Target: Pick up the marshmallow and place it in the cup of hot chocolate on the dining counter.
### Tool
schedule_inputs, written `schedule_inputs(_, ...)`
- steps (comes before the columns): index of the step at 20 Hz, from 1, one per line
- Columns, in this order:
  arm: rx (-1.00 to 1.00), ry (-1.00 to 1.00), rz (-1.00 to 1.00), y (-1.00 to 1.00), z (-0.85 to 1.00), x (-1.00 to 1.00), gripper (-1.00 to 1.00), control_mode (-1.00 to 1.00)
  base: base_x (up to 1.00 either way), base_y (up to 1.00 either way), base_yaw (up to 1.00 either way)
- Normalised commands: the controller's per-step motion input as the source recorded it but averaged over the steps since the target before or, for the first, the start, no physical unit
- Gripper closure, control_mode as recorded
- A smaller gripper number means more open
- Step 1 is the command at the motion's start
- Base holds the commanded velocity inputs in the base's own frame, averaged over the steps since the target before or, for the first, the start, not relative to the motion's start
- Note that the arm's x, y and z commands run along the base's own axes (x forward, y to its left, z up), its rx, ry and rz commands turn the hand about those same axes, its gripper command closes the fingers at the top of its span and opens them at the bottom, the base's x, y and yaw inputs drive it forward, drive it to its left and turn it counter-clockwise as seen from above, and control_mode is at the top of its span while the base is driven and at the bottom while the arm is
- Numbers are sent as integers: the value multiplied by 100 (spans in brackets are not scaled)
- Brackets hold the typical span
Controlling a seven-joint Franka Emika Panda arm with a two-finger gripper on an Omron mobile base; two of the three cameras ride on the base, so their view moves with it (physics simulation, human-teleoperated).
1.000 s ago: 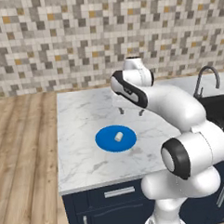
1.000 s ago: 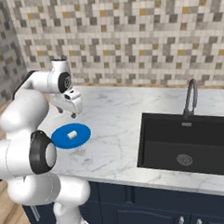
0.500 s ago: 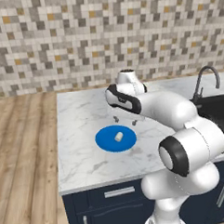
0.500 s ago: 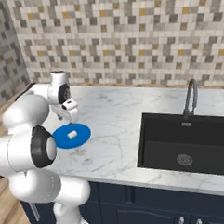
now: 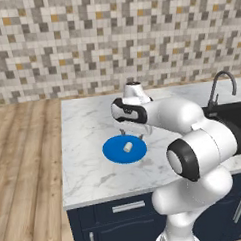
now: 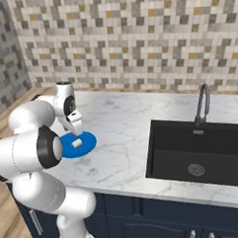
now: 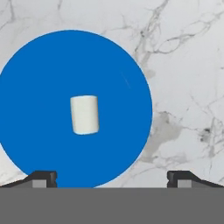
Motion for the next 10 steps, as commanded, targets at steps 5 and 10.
schedule_inputs(5, 0, 0, -2, 0, -21, 6, -100, -100, 0, 0, 0)
schedule_inputs(10, 0, 0, -1, 0, -21, 6, -100, -100, 0, 0, 0)
